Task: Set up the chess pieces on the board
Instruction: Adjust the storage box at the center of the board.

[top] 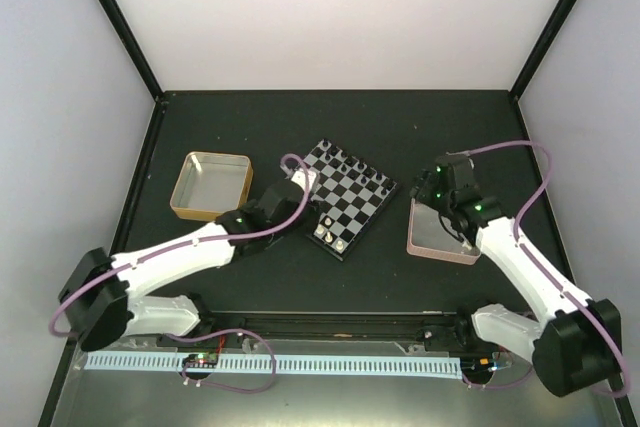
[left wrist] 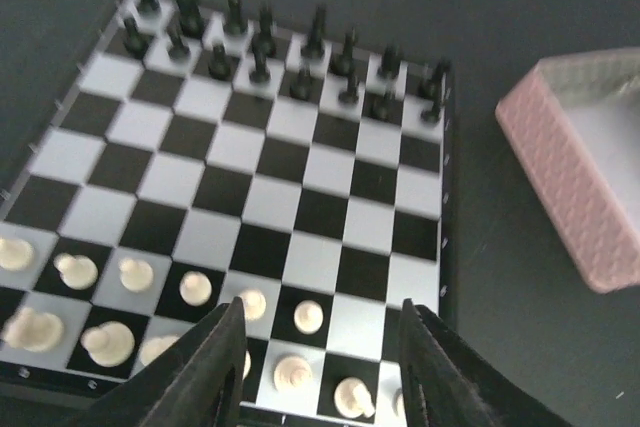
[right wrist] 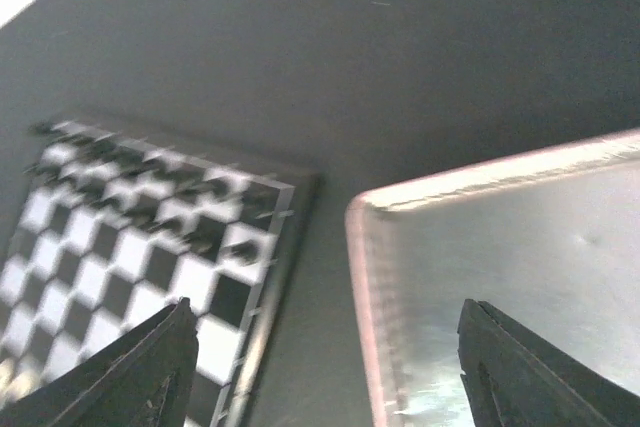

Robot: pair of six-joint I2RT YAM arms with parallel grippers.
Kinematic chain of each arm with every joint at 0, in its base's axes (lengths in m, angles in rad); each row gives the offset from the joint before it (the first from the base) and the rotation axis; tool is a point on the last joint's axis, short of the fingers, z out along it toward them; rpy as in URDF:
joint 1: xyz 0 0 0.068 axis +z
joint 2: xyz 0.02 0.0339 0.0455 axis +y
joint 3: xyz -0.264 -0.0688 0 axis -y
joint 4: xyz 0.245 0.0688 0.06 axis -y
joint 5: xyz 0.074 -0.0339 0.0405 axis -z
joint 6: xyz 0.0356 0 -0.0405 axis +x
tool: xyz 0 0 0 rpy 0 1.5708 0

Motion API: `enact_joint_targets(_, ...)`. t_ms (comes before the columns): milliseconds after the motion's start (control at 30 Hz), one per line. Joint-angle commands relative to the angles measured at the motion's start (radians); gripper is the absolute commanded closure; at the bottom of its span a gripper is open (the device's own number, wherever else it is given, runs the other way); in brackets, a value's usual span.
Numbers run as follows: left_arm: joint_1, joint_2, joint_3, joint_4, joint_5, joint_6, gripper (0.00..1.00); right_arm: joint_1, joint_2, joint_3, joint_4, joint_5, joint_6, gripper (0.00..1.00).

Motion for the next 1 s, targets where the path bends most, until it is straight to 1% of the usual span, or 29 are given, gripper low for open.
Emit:
enact_joint_targets(0, 0.026, -0.124, 0.064, -0.020, -0.065, 0.006, 0.52, -0.139, 0.073, -0.006, -0.105, 0.010, 0.164, 0.28)
enact_joint_targets(67, 0.038, -0.173, 0.066, -0.013, -0.080, 0.017, 0.48, -0.212, 0.108, -0.033, -0.066, -0.041, 0.193, 0.28)
enact_joint_targets(167, 0.054, -0.239, 0.062, -0.002, -0.084, 0.036, 0.42, -0.281, 0.175, -0.031, -0.002, -0.103, 0.217, 0.26)
enact_joint_targets(267, 0.067, -0.289, 0.074, -0.024, -0.082, 0.064, 0.38, -0.309, 0.238, 0.013, 0.035, -0.106, 0.248, 0.25)
enact_joint_targets(333, 0.077, -0.313, 0.083, -0.040, -0.083, 0.077, 0.36, -0.327, 0.292, 0.048, 0.024, -0.114, 0.282, 0.25)
enact_joint_targets(500, 0.102, -0.354, 0.081, -0.053, -0.086, 0.100, 0.33, -0.354, 0.390, 0.077, 0.004, -0.084, 0.372, 0.28)
enact_joint_targets(600, 0.115, -0.364, 0.070, -0.047, -0.086, 0.104, 0.33, -0.366, 0.427, 0.082, 0.046, -0.085, 0.378, 0.31)
enact_joint_targets(667, 0.123, -0.365, 0.063, -0.046, -0.084, 0.104, 0.33, -0.369, 0.459, 0.104, 0.042, -0.080, 0.369, 0.32)
enact_joint_targets(800, 0.133, -0.364, 0.052, -0.044, -0.077, 0.098, 0.32, -0.371, 0.512, 0.156, 0.033, -0.091, 0.306, 0.44)
enact_joint_targets(833, 0.134, -0.365, 0.051, -0.042, -0.076, 0.098, 0.33, -0.371, 0.524, 0.164, 0.035, -0.105, 0.284, 0.46)
enact_joint_targets(967, 0.139, -0.360, 0.049, -0.034, -0.059, 0.093, 0.32, -0.368, 0.554, 0.175, 0.029, -0.184, 0.198, 0.60)
